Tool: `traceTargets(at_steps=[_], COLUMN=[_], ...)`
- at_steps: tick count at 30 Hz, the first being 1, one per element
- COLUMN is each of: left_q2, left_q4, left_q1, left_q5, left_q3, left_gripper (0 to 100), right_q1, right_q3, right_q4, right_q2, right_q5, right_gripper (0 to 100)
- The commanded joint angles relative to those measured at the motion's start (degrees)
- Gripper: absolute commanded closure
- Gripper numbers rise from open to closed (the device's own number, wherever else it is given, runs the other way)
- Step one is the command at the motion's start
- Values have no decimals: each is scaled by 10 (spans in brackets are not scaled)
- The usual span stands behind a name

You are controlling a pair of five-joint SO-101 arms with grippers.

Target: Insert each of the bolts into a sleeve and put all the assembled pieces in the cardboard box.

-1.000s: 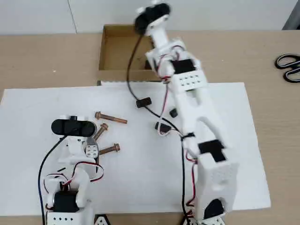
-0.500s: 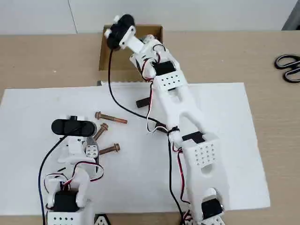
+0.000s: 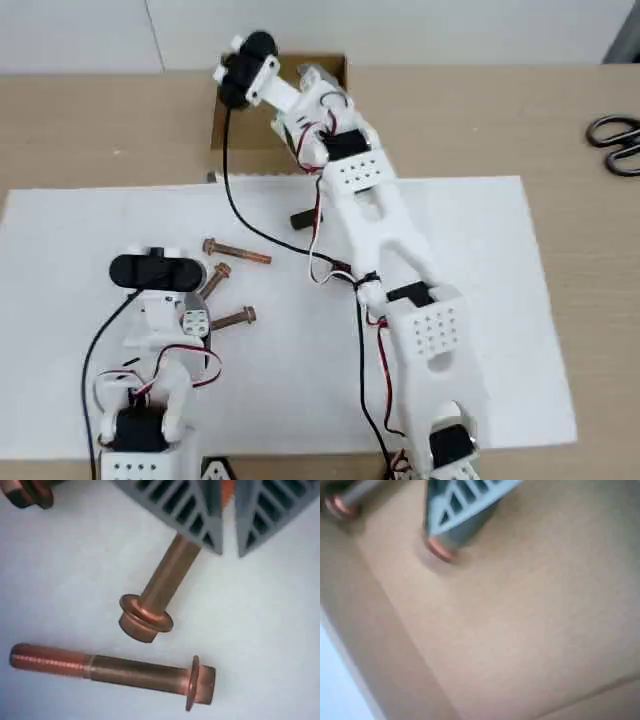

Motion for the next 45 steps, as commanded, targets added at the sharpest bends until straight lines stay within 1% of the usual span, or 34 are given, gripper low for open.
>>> traceTargets(at_steps=[1,5,12,17,22,31,37,41,45], left_q2=[-4,-4,-4,-4,-4,-4,-4,-4,-4], left_q4=[-11,-11,-11,-11,-11,-11,-11,-11,-11], left_q1=[-4,-4,-4,-4,-4,-4,-4,-4,-4], left_q5=[0,0,0,0,0,0,0,0,0], left_q3=[-2,-2,-2,-2,-2,-2,-2,-2,-2], left_gripper=[994,994,994,994,994,994,994,994,994], right_q1=[-1,-1,-5,-4,0,-17,-19,-16,-15], right_q3=[-28,-30,-30,-30,-30,-30,-30,-30,-27], right_q4=[12,47,167,269,349,492,590,636,653], right_q2=[-15,-31,-116,-160,-171,-255,-299,-322,-341], right_q5=[4,4,-1,-94,-160,-219,-281,-327,-337], right_gripper=[891,998,996,996,996,995,995,995,995])
